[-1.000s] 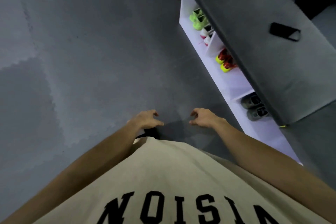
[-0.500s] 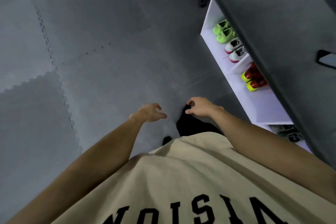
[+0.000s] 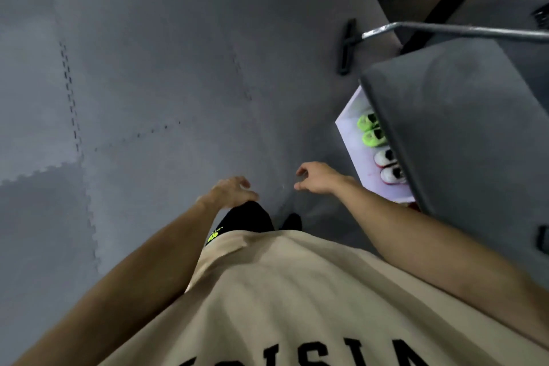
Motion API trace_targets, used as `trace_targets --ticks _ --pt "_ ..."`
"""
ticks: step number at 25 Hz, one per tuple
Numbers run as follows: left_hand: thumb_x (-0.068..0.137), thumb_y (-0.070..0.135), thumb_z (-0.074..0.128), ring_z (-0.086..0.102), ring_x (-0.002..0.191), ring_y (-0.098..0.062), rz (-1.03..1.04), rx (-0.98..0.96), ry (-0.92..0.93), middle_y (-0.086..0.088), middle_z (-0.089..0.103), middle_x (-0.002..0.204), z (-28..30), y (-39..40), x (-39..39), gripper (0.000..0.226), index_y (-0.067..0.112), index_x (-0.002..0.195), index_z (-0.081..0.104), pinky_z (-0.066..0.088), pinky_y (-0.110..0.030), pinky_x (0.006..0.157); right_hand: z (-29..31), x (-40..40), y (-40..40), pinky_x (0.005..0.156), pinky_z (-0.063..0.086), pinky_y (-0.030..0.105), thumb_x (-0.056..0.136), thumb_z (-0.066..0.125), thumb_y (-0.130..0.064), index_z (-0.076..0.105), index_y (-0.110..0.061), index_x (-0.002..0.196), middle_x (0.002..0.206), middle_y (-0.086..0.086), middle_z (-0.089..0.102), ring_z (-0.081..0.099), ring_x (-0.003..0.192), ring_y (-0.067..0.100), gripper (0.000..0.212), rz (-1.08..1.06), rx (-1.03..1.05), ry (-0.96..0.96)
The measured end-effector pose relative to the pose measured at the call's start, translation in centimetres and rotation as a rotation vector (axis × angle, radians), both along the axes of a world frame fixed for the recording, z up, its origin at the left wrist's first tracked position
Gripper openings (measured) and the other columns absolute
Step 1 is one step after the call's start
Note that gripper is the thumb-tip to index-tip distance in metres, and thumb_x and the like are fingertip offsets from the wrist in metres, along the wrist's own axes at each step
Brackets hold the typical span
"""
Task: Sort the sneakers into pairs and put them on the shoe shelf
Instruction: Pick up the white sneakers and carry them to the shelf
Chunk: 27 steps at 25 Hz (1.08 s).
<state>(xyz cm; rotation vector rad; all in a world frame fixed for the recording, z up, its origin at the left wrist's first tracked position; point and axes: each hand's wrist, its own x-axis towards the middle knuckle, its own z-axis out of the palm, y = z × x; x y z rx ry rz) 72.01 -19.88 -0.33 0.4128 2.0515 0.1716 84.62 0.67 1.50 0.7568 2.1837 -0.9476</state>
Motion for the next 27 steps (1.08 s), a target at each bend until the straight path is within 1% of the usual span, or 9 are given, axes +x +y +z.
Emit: trace_targets --ticks 4,8,11,13,16,19,21,23,27 --pt "0.081 0.047 0.069 0.055 0.116 -0.02 -0.032 -0.043 -0.047 -0.002 0.059 0.128 -0.6 6.1 -8.8 0.056 0.023 0.13 0.055 0.038 -0.022 0.092 -0.7 -9.3 6.4 0.096 0.044 0.032 0.079 0.072 -0.035 0.059 -0.018 0.12 0.124 0.005 0.061 0.057 0.113 0.022 0.047 0.004 0.001 0.002" --pt "0.082 0.047 0.069 0.054 0.117 -0.023 -0.069 0.012 -0.015 -0.004 0.059 0.129 -0.9 12.9 -20.0 0.055 0.021 0.129 0.055 0.041 -0.029 0.099 -1.7 -18.6 12.6 0.093 0.045 0.03 0.079 0.072 -0.037 0.059 -0.02 0.118 0.122 0.003 0.061 0.057 0.111 0.021 0.045 -0.026 0.012 -0.008" --pt "0.083 0.049 0.068 0.051 0.12 -0.024 -0.17 0.02 -0.023 -0.005 0.054 0.133 0.4 19.1 -29.0 0.059 0.02 0.132 0.052 0.04 -0.029 0.099 -0.9 -25.7 17.3 0.092 0.044 0.029 0.079 0.071 -0.038 0.06 -0.02 0.117 0.122 0.002 0.062 0.058 0.11 0.02 0.043 -0.106 0.012 -0.029" --pt "0.083 0.05 0.066 0.048 0.124 -0.024 -0.229 0.032 -0.001 -0.004 0.051 0.137 1.3 23.9 -35.2 0.061 0.02 0.134 0.051 0.039 -0.029 0.101 -0.3 -30.5 21.0 0.092 0.044 0.029 0.079 0.071 -0.038 0.061 -0.021 0.116 0.121 0.001 0.063 0.058 0.111 0.02 0.042 -0.189 0.017 -0.022" --pt "0.082 0.05 0.066 0.05 0.121 -0.023 -0.298 0.065 0.003 -0.002 0.053 0.134 2.0 30.4 -41.9 0.06 0.019 0.131 0.054 0.042 -0.032 0.102 -0.1 -36.3 25.9 0.095 0.044 0.03 0.08 0.071 -0.038 0.06 -0.021 0.116 0.121 0.001 0.063 0.058 0.111 0.02 0.041 -0.256 -0.001 -0.012" --pt "0.083 0.048 0.065 0.052 0.119 -0.024 -0.357 0.062 0.017 -0.004 0.053 0.133 1.9 37.9 -48.5 0.059 0.016 0.131 0.053 0.043 -0.029 0.097 -0.7 -42.3 32.2 0.095 0.044 0.031 0.081 0.07 -0.039 0.059 -0.023 0.12 0.123 0.0 0.061 0.057 0.112 0.02 0.044 -0.308 -0.013 -0.008" --pt "0.085 0.047 0.064 0.05 0.121 -0.025 -0.387 0.053 0.022 -0.005 0.051 0.135 1.7 43.1 -52.7 0.058 0.016 0.133 0.052 0.042 -0.029 0.098 -1.2 -46.7 36.9 0.093 0.043 0.031 0.081 0.07 -0.038 0.059 -0.021 0.12 0.125 0.002 0.061 0.057 0.113 0.022 0.044 -0.288 -0.004 -0.011" --pt "0.085 0.047 0.065 0.048 0.124 -0.025 -0.372 0.055 0.014 -0.006 0.05 0.137 1.4 48.1 -57.0 0.061 0.017 0.136 0.049 0.041 -0.031 0.101 -1.4 -50.7 42.2 0.094 0.045 0.031 0.08 0.071 -0.036 0.061 -0.017 0.117 0.124 0.005 0.062 0.057 0.112 0.024 0.043 -0.265 0.037 -0.01" --pt "0.084 0.045 0.068 0.05 0.122 -0.024 -0.326 0.046 -0.008 -0.006 0.051 0.135 1.7 57.1 -63.5 0.058 0.02 0.134 0.052 0.04 -0.027 0.098 -0.3 -57.4 52.6 0.094 0.043 0.029 0.081 0.071 -0.033 0.061 -0.014 0.118 0.124 0.006 0.062 0.057 0.114 0.023 0.042 -0.265 0.044 -0.031"
